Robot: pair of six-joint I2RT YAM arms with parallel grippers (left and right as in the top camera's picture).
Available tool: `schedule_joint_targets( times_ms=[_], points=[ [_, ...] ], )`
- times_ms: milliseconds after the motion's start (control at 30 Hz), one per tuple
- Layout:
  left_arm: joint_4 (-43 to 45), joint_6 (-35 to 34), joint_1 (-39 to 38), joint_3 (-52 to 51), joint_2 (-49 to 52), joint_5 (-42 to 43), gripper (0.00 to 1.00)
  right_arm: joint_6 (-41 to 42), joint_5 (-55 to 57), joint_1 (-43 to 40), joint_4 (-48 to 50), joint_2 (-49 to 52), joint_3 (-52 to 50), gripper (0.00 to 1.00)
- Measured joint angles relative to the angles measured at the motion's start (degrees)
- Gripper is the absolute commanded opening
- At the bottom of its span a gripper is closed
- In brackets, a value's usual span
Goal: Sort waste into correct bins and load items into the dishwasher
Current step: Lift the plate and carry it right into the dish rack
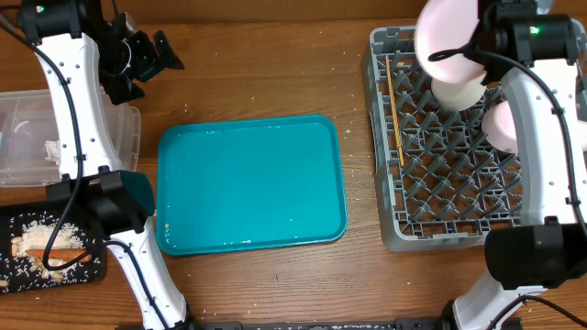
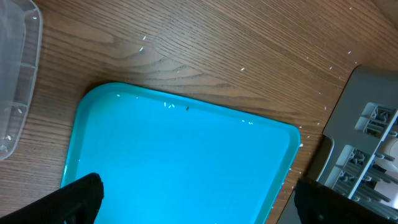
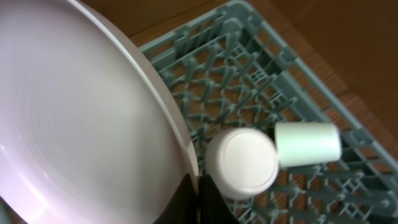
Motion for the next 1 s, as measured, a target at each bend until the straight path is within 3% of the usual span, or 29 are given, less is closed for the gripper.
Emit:
schedule_joint_targets(
  times_ms=[400, 1000],
  points=[
    [0.0, 0.0, 0.0, 0.0, 0.0, 0.0, 1.00, -5.8, 3.8, -0.1, 11.5, 0.2, -10.6, 0.04],
    [0.0, 0.0, 0.0, 0.0, 0.0, 0.0, 1.00, -6.6, 7.8, 4.7, 16.1, 0.9, -20.5, 0.04]
  ],
)
